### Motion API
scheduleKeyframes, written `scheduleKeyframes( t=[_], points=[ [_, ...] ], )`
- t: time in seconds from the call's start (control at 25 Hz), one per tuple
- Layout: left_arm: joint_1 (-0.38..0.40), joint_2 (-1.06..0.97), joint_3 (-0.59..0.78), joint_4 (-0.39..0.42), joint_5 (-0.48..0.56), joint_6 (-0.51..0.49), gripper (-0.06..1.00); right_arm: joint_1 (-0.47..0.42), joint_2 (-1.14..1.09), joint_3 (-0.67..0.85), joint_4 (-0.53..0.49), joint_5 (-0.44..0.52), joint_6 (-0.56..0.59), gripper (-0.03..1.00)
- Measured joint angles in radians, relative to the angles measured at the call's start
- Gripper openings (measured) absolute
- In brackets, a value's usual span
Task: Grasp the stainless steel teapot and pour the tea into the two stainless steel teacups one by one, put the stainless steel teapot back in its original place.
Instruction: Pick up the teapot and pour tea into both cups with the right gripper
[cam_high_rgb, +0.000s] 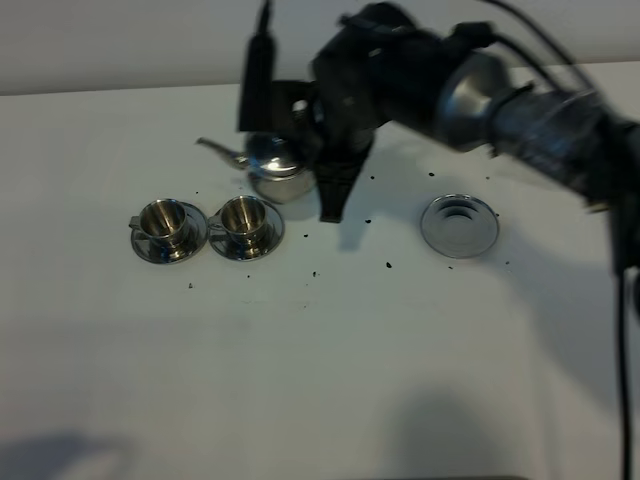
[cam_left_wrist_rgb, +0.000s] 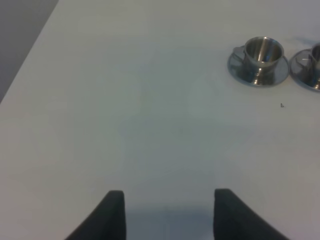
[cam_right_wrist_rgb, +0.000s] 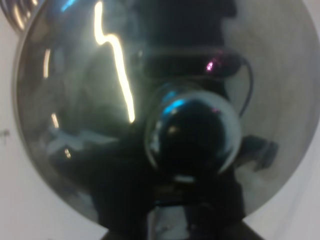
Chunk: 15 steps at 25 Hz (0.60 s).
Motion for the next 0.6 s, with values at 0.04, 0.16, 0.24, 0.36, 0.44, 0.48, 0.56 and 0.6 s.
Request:
scheduleKeyframes(
  t=[0.04,0.16,0.24,0.36,0.44,0.48,0.56,0.6],
  points=[
    [0.0,0.0,0.0,0.0,0.0,0.0,0.44,0.014,0.014,-0.03,-0.013,0.0,-0.011,0.18],
    [0.0,0.0,0.0,0.0,0.0,0.0,0.44,0.05,0.067,-0.097,-0.058,0.0,-0.031,0.18],
    [0.0,0.0,0.0,0.0,0.0,0.0,0.44,0.069,0.101,-0.131,-0.097,-0.001,-0.043,0.18],
    [0.0,0.0,0.0,0.0,0.0,0.0,0.44,0.092,0.138,-0.172,-0.168,-0.008,-0.053,0.18],
    [0.0,0.0,0.0,0.0,0.0,0.0,0.44,0.101,0.154,-0.181,-0.214,-0.027,-0.055,0.18],
    [0.0,0.0,0.0,0.0,0.0,0.0,0.44,0.104,0.158,-0.184,-0.237,-0.036,-0.055,0.18],
    [0.0,0.0,0.0,0.0,0.0,0.0,0.44,0.106,0.16,-0.184,-0.271,-0.062,-0.056,0.18],
    [0.0,0.0,0.0,0.0,0.0,0.0,0.44,0.106,0.16,-0.185,-0.283,-0.073,-0.056,0.18]
  ],
)
